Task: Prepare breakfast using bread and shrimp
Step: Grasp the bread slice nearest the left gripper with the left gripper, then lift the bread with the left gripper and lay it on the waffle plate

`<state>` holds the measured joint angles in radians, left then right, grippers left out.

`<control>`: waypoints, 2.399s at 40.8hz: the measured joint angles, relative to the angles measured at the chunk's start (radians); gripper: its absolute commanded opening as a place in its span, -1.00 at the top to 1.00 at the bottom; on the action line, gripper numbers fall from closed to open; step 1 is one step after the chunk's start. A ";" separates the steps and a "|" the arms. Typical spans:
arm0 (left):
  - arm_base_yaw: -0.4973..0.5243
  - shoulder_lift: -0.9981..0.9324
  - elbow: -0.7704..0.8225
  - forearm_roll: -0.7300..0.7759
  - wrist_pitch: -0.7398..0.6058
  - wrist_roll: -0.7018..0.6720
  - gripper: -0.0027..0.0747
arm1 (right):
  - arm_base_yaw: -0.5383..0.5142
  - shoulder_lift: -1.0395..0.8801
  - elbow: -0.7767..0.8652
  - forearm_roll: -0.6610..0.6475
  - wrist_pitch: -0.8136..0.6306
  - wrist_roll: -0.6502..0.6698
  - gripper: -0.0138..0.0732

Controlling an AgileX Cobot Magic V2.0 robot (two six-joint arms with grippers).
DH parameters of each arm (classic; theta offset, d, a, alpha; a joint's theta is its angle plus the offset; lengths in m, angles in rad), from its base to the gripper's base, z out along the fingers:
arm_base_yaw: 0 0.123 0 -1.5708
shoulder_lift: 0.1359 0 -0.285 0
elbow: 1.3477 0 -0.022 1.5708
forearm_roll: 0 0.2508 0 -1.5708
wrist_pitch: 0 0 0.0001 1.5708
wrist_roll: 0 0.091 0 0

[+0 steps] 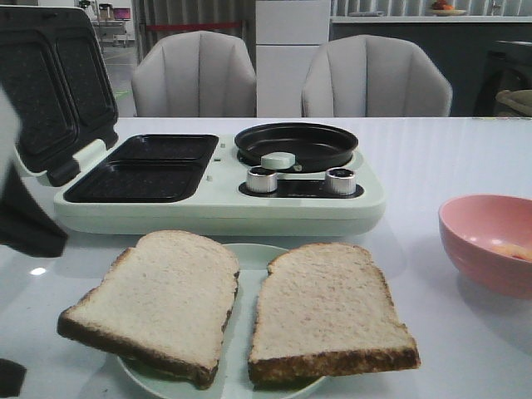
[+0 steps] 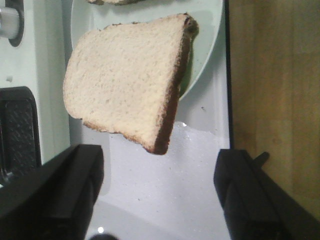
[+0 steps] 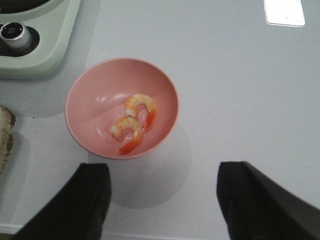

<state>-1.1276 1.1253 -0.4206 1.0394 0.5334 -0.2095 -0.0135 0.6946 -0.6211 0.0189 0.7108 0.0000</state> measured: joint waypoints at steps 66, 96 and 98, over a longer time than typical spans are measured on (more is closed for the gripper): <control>-0.047 0.028 -0.123 0.446 0.294 -0.395 0.67 | 0.000 0.000 0.000 0.000 0.000 0.000 -0.60; 0.577 0.409 -0.514 0.623 -0.147 -0.390 0.67 | 0.000 0.000 0.000 0.001 0.000 0.000 -0.60; 0.597 0.457 -0.553 0.625 -0.164 -0.379 0.67 | 0.000 0.000 0.000 0.001 0.000 0.000 -0.60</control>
<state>-0.5307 1.5824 -0.9734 1.6648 0.3696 -0.5888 -0.0135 0.6946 -0.6211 0.0196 0.7108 0.0000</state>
